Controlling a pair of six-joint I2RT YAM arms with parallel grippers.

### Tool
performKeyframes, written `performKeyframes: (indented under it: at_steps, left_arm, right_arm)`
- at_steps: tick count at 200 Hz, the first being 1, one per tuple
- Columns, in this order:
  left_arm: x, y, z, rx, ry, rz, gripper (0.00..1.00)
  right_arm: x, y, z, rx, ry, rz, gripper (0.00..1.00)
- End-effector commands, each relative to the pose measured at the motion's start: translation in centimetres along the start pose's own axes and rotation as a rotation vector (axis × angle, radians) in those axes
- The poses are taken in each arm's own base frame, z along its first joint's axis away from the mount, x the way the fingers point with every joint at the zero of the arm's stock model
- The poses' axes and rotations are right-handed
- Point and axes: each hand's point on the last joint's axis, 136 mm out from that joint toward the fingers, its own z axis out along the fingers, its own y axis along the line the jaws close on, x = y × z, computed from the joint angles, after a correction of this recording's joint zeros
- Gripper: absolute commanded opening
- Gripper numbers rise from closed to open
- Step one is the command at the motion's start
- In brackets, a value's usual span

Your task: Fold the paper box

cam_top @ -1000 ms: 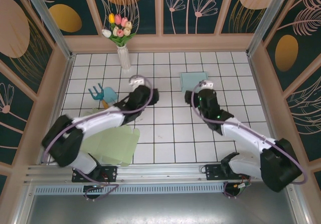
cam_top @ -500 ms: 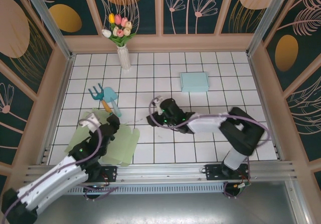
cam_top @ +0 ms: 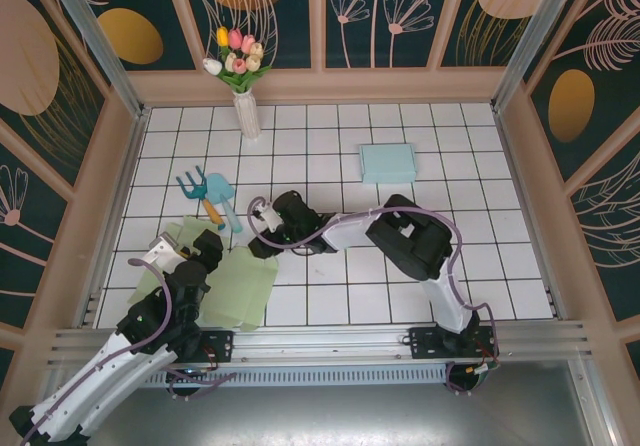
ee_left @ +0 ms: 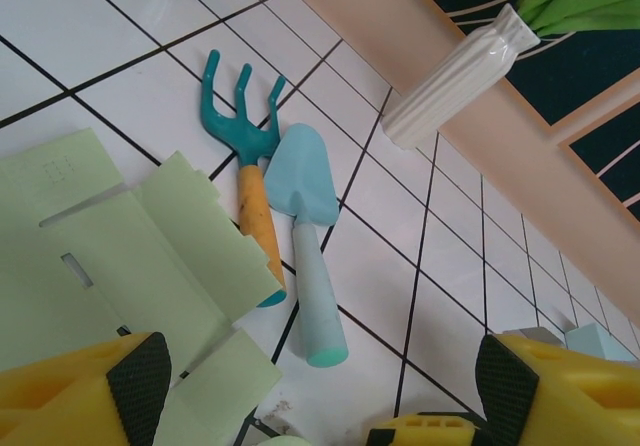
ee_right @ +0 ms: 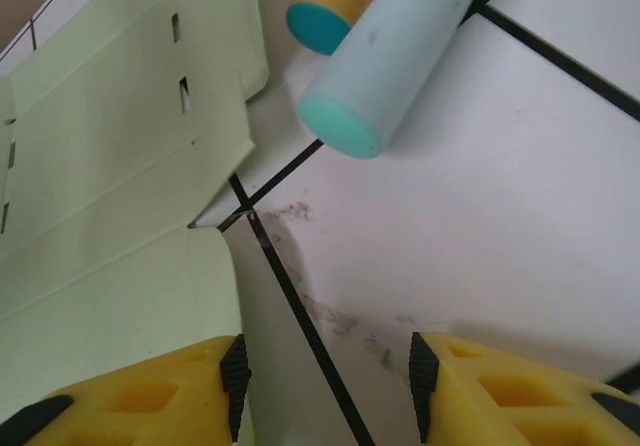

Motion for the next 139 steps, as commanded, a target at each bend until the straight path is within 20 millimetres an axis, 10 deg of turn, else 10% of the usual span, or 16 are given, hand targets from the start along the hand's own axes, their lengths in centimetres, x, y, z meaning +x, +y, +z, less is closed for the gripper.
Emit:
performKeyframes:
  at_steps: [1, 98, 139]
  left_arm:
    - [0.0, -0.4, 0.0, 0.016, 0.002, 0.021, 0.82]
    - [0.6, 0.0, 0.3, 0.011, 0.009, 0.029, 0.82]
    - [0.7, 0.0, 0.4, 0.011, 0.012, 0.026, 0.82]
  right_arm:
    - [1.5, 1.2, 1.1, -0.074, 0.067, -0.010, 0.50]
    - [5.0, 4.1, 2.4, -0.114, 0.196, -0.104, 0.43]
    - [3.8, 2.9, 2.2, -0.033, 0.160, -0.084, 0.03]
